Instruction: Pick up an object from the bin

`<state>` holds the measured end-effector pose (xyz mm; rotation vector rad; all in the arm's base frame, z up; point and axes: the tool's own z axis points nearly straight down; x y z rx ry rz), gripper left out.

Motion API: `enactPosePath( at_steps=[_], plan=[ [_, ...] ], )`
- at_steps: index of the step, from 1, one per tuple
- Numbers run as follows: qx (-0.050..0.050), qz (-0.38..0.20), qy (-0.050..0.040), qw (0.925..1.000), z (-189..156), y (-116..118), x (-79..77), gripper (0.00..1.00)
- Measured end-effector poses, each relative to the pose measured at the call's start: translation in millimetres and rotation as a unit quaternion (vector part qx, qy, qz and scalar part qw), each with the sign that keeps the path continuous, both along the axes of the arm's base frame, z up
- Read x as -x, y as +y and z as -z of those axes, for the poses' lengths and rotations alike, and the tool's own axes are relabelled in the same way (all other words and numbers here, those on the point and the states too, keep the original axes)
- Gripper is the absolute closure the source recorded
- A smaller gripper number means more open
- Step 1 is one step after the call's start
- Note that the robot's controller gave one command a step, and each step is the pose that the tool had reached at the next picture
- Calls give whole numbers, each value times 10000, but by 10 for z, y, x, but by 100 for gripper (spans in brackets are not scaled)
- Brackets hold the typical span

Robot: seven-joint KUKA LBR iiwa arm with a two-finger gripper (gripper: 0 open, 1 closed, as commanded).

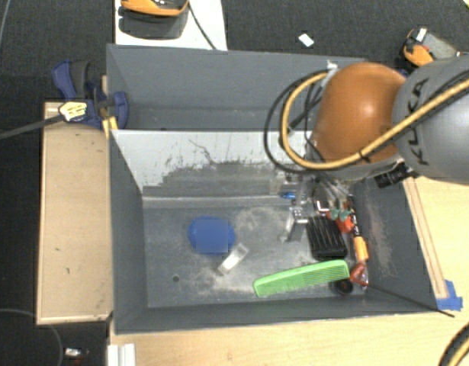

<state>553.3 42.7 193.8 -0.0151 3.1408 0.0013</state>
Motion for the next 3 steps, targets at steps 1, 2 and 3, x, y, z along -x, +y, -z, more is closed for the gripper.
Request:
enactPosePath(
  at_steps=[1, 2, 3],
  plan=[
    [0, 6, -14, 10000, -11, -1, -8, 0],
    [1, -639, -31, 9979, 623, 446, 89, 0],
    [-3, -722, -78, 9974, 606, 988, 38, 0]
  ],
)
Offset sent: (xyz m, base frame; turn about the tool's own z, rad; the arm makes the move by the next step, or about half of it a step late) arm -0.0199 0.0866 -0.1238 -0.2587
